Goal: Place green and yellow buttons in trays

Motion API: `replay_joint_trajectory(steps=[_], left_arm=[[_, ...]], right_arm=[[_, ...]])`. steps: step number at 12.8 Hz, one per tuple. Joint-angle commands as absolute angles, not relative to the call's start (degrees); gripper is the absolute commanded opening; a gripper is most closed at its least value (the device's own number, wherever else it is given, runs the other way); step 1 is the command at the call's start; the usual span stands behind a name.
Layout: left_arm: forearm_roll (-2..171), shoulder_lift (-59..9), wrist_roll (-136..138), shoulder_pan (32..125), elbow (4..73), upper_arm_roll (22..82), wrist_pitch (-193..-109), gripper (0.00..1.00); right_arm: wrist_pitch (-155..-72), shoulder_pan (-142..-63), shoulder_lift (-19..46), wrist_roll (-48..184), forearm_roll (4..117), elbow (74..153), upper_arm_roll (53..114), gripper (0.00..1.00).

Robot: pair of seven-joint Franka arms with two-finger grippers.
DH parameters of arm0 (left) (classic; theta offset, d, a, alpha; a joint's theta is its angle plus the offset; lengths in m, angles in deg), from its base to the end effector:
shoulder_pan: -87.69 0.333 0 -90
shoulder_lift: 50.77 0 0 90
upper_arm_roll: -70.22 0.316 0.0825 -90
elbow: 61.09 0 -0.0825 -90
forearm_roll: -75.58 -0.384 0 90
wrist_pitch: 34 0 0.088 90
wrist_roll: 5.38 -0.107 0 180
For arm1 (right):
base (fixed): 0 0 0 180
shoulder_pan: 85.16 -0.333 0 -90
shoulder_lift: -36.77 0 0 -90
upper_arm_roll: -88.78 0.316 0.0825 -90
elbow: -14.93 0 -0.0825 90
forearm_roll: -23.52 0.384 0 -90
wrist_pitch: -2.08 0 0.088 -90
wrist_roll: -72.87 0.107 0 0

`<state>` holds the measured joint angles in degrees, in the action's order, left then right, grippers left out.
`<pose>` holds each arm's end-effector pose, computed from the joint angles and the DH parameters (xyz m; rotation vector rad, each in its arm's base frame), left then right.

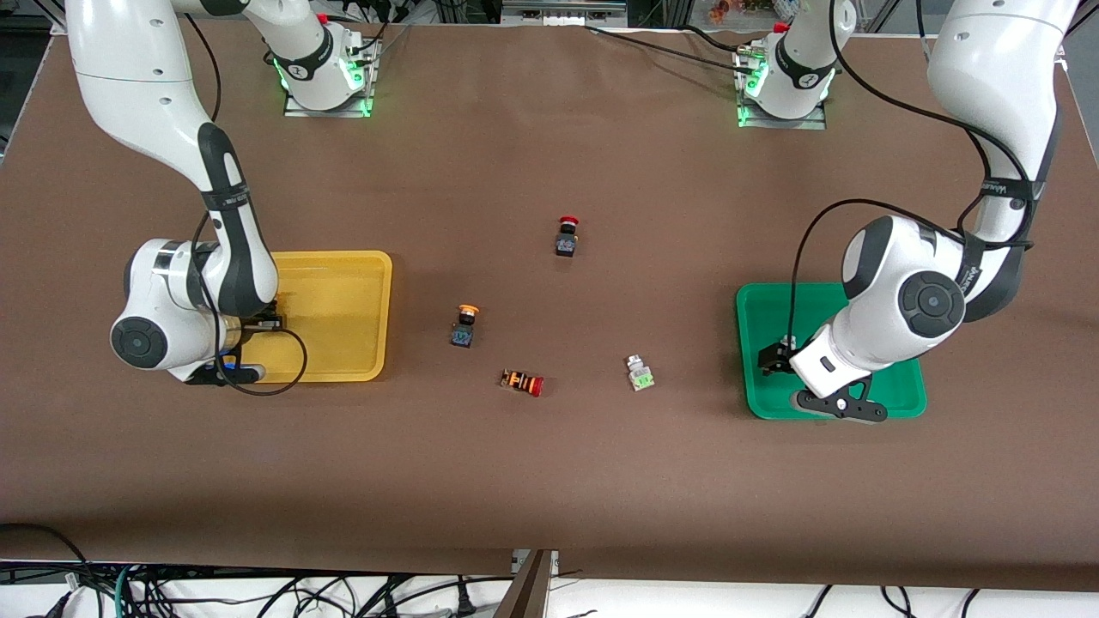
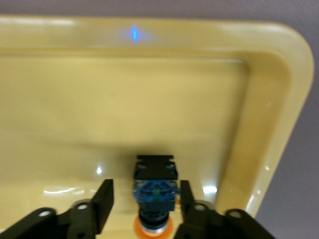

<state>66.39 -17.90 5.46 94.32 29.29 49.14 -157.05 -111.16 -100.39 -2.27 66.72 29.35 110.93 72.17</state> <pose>0.6831 -0.1312 0.3257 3.0718 -0.1394 0.0361 0.6383 0.0058 0.1956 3.0110 0.0838 -0.5419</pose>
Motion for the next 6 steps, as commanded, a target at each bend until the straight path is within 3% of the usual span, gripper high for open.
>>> replay_joint_trajectory(steps=[1, 2, 6], left_arm=[[72.55, -13.01, 16.71, 88.33, 24.10, 49.65, -156.42, 1.00], [72.41, -8.80, 23.56, 84.22, 17.38, 50.52, -155.82, 1.00], [71.88, -1.74, 34.25, 74.53, 12.13, 57.55, -158.43, 1.00]], right_arm=[[-106.84, -105.01, -0.49, 66.63, 29.85, 107.33, 74.45, 1.00], [-104.73, -107.55, -0.58, 68.20, 29.94, 104.87, 74.72, 1.00], [-107.67, -118.36, -1.45, 84.52, 32.65, 102.56, 74.90, 1.00]])
